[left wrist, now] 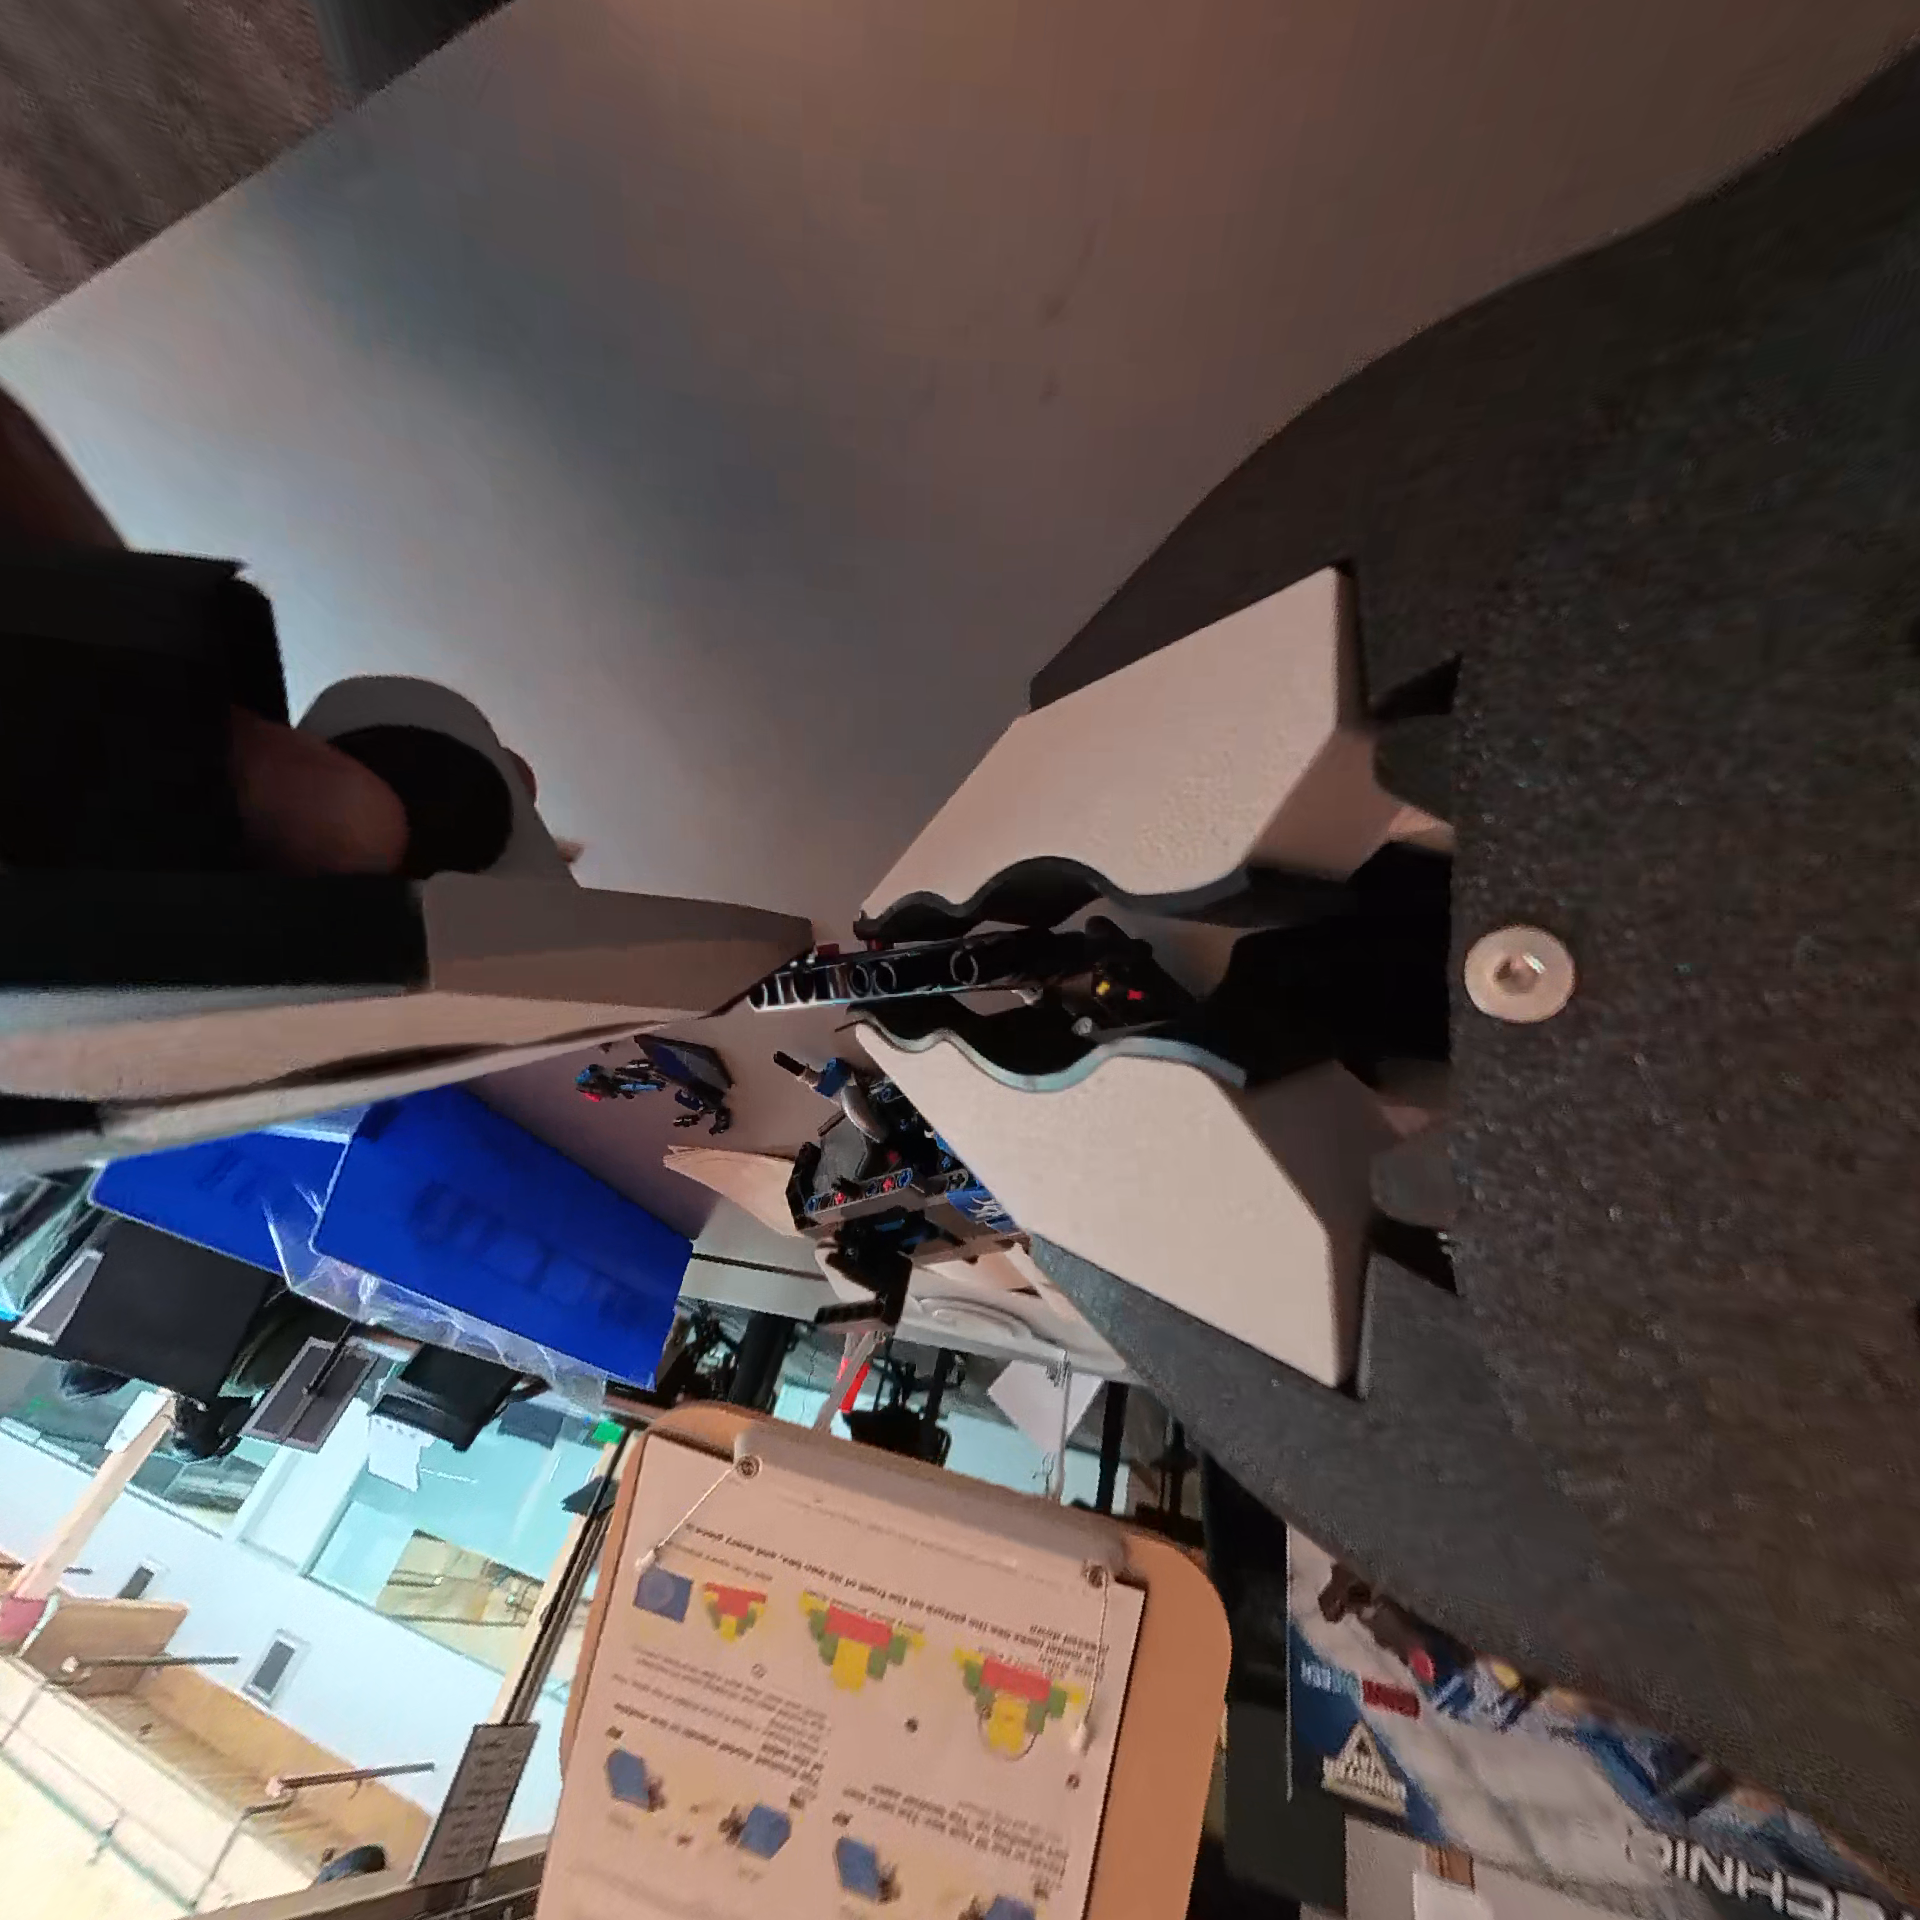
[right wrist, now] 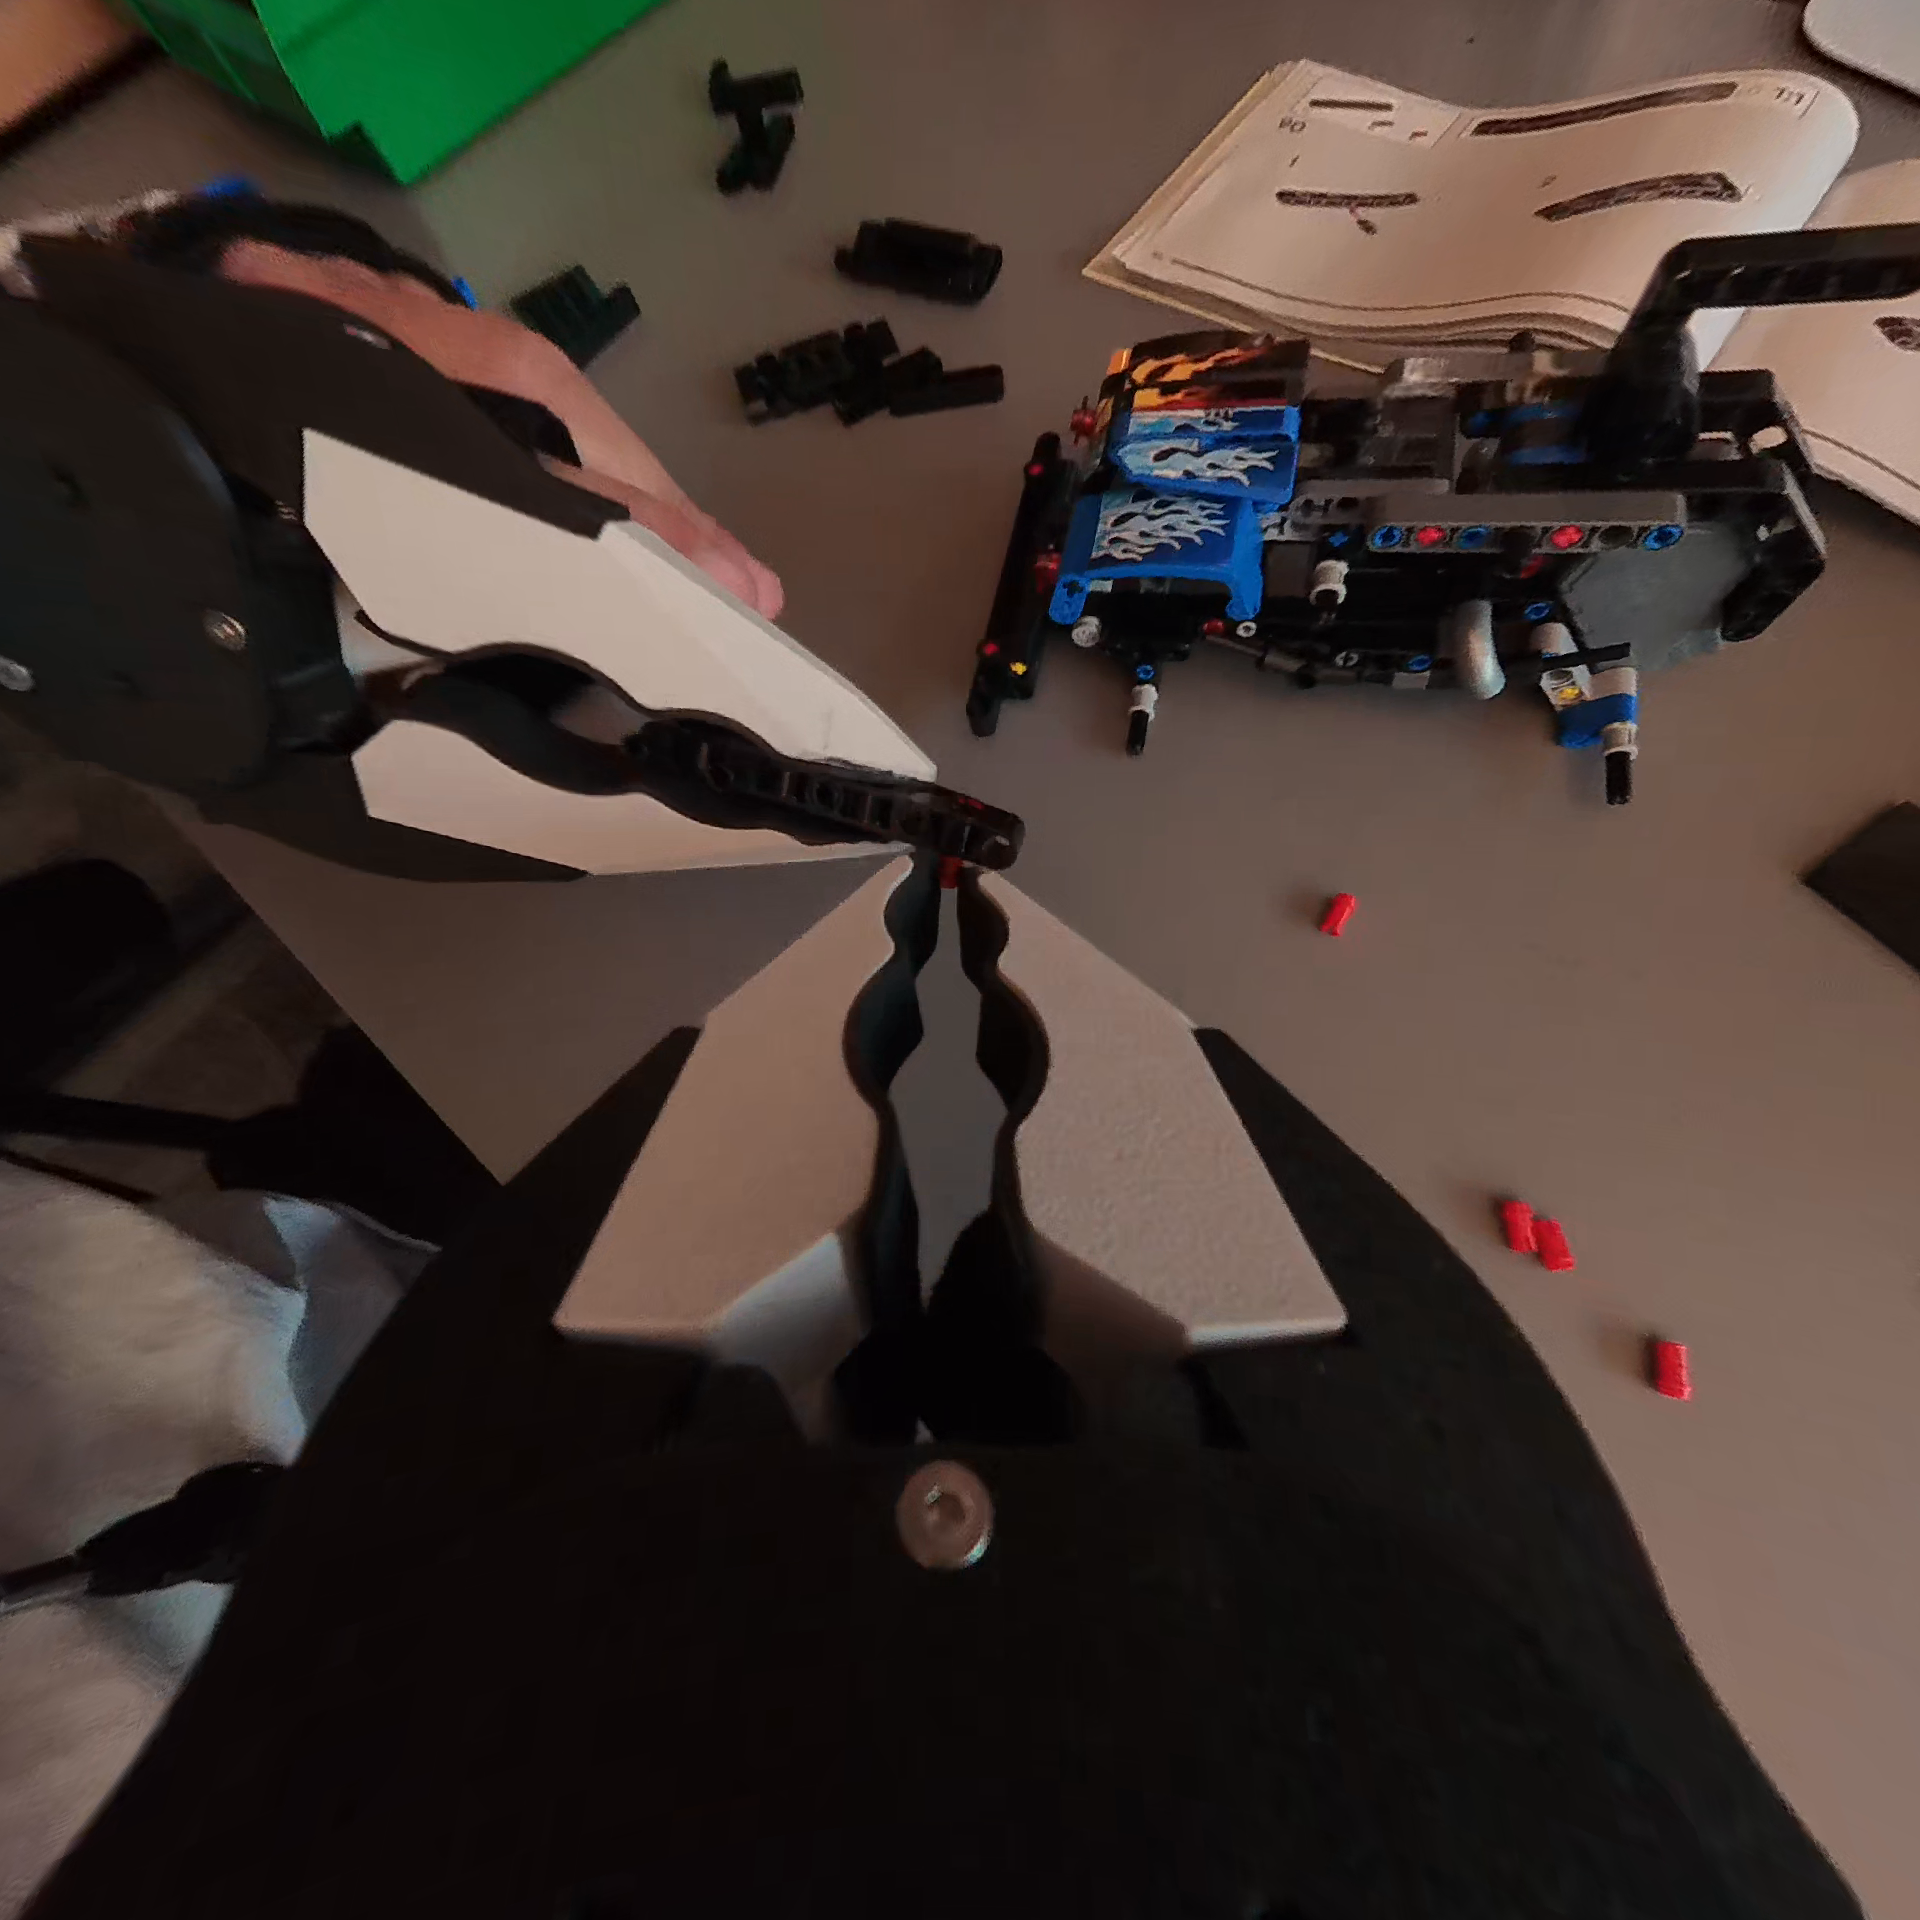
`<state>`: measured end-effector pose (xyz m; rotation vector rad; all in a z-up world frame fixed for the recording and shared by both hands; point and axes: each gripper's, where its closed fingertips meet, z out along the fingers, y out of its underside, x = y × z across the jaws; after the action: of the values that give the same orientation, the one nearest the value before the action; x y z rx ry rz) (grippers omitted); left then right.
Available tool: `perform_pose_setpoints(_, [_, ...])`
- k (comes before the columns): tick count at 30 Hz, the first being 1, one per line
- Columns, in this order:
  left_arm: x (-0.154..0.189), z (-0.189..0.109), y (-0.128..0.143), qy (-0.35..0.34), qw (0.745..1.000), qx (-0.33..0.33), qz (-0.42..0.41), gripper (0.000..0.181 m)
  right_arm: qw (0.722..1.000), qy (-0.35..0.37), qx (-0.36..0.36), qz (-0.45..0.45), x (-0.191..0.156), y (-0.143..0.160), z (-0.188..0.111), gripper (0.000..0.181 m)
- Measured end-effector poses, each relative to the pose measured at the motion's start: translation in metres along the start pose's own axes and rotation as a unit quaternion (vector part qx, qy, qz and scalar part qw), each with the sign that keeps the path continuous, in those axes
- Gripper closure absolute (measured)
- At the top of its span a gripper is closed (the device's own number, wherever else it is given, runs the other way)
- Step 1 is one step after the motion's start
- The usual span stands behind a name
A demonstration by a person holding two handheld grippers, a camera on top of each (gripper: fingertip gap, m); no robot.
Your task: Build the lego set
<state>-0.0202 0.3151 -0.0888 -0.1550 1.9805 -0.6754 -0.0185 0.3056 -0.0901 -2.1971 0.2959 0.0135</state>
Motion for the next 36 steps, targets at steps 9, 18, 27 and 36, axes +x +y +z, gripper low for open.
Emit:
perform_pose_setpoints(9, [0.008, 0.000, 0.003, 0.010, 0.998, -0.014, 0.057, 0.173, 1.000, -0.007, -0.017, -0.018, -0.003, 0.009, 0.003, 0.179])
perform_pose_setpoints(18, [-0.004, 0.000, -0.004, 0.098, 0.969, 0.043, -0.224, 0.173, 1.000, -0.024, 0.016, 0.000, 0.000, -0.007, -0.004, 0.178])
perform_pose_setpoints(27, [-0.003, -0.001, -0.009, 0.130, 0.945, 0.076, -0.292, 0.173, 0.988, -0.114, 0.029, 0.102, -0.005, -0.008, -0.009, 0.178])
perform_pose_setpoints(36, [-0.006, 0.004, 0.006, 0.150, 0.921, 0.062, -0.353, 0.174, 0.991, 0.002, -0.116, -0.068, 0.026, 0.044, -0.002, 0.178])
